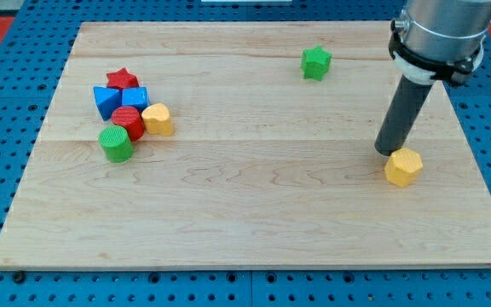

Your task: Move the green circle into the green star to the bottom left

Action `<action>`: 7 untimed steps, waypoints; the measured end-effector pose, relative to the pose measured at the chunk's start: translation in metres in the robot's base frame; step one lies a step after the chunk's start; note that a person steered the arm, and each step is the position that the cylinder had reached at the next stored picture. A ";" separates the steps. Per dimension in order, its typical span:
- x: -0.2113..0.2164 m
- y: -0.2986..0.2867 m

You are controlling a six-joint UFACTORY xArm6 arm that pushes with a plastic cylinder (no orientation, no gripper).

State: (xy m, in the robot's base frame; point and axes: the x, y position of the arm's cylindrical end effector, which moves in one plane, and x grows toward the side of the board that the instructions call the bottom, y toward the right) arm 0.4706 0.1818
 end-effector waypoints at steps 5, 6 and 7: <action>-0.004 -0.206; 0.048 -0.209; 0.058 -0.224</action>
State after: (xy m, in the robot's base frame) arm 0.5285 -0.0423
